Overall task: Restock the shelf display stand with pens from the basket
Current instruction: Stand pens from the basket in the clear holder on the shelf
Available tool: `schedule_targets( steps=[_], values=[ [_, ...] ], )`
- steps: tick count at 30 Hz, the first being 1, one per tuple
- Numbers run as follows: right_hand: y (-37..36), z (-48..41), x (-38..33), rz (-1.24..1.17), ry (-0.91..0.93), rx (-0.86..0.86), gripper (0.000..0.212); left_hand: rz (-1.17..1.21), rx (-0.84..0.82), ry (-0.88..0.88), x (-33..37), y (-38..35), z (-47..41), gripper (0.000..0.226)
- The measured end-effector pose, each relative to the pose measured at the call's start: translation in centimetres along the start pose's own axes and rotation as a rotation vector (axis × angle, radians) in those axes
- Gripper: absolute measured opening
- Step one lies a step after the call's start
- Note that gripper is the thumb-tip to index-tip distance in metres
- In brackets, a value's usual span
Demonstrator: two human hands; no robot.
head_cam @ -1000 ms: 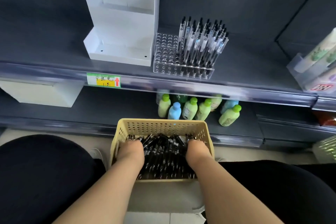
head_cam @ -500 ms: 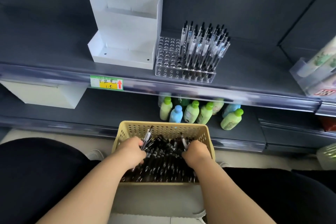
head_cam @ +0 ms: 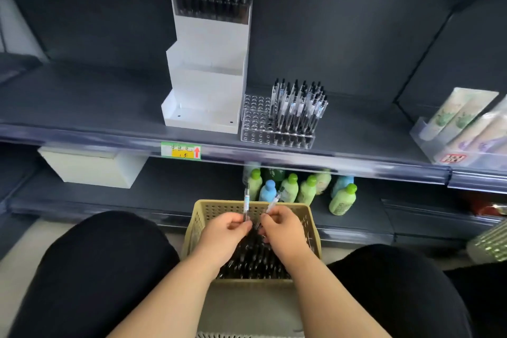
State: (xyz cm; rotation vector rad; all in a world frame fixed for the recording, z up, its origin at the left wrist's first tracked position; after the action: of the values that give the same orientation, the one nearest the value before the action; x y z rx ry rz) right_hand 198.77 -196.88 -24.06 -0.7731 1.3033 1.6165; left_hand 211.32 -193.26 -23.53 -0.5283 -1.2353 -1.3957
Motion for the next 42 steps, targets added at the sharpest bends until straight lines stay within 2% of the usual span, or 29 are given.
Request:
schedule_targets(
  steps=[4,9,12,15,17,19,25,29,31,33,37,42],
  values=[
    [0.0,1.0,-1.0,-0.082,0.015,0.068,0.009,-0.063,0.063,-0.123,1.4,0.1,1.2,0.017],
    [2.1,0.6,-4.0,-0.132,0.187,0.167,0.014,-0.103,0.123,-0.317,4.3,0.7,0.9,0.021],
    [3.3,-0.8,-6.2,-0.171,0.268,0.255,0.005,-0.123,0.164,-0.391,6.6,1.6,-1.0,0.021],
    [4.2,-2.4,-8.6,-0.239,0.303,0.271,0.023,-0.113,0.201,-0.439,8.6,2.3,-3.3,0.023],
    [4.9,-3.7,-10.5,-0.238,0.376,0.27,0.019,-0.089,0.221,-0.473,10.1,2.5,-5.1,0.023],
    [5.6,-5.0,-12.8,-0.194,0.497,0.293,0.013,-0.047,0.236,-0.499,11.8,2.5,-6.9,0.023],
    [7.1,-8.6,-17.9,0.019,0.767,0.411,0.023,0.07,0.332,-0.634,16.0,2.8,-9.8,0.02],
    [6.0,-12.7,-17.0,0.172,0.827,0.48,0.015,0.122,0.375,-0.632,16.7,2.3,-11.7,0.019],
    [5.4,-13.7,-16.1,0.334,0.919,0.547,0.009,0.159,0.368,-0.609,16.7,2.3,-11.8,0.018],
    [5.0,-14.2,-15.6,0.47,0.984,0.652,0.015,0.178,0.367,-0.604,16.8,2.5,-11.8,0.017],
    [4.9,-14.7,-15.6,0.525,0.992,0.735,0.019,0.236,0.371,-0.603,17.2,2.9,-12.2,0.019],
    [5.7,-14.7,-16.3,0.492,0.901,0.717,0.025,0.269,0.376,-0.566,16.6,3.0,-12.5,0.017]
  ],
)
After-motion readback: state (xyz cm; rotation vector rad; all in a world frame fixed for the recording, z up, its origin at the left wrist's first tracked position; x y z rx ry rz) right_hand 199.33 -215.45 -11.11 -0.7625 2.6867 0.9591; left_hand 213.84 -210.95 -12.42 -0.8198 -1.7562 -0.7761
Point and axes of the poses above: each hand's wrist, its own z-axis away from the middle knuckle, its own y-axis out of the back of the hand, x = y × z, the point moved 1 cm from there along -z, towards the middle knuckle, and after that the axes turned 5 degrees about x, right-handed, at the moved point
